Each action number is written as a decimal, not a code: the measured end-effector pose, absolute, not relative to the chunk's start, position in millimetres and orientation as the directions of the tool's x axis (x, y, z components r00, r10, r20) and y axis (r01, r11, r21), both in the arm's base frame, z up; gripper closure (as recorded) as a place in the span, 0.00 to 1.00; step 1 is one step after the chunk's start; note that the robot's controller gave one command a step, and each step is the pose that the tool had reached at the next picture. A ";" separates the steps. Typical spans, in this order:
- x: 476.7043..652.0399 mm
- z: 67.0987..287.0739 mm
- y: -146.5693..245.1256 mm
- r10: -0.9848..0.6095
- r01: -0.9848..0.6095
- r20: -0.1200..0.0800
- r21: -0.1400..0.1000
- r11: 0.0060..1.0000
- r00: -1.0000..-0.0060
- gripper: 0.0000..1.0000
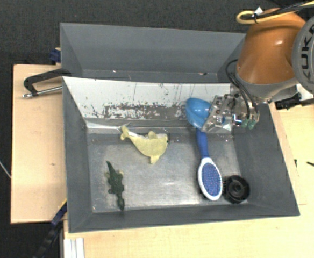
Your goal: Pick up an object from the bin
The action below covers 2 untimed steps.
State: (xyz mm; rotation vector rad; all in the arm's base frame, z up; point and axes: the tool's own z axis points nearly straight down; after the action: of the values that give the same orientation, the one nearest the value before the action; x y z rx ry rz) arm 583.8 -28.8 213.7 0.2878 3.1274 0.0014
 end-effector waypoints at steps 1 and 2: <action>573.1 161.0 -10.7 0.174 0.174 0.005 0.001 0.985 -0.985 1.00; 587.2 151.0 -24.8 0.175 0.175 0.009 0.000 0.985 -0.984 1.00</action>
Offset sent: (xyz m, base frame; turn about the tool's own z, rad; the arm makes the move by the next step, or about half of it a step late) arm -0.0101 0.0166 -0.0501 -0.0069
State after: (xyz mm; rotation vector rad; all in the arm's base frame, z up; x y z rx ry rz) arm 587.2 -24.8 151.0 0.2771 3.1379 0.0008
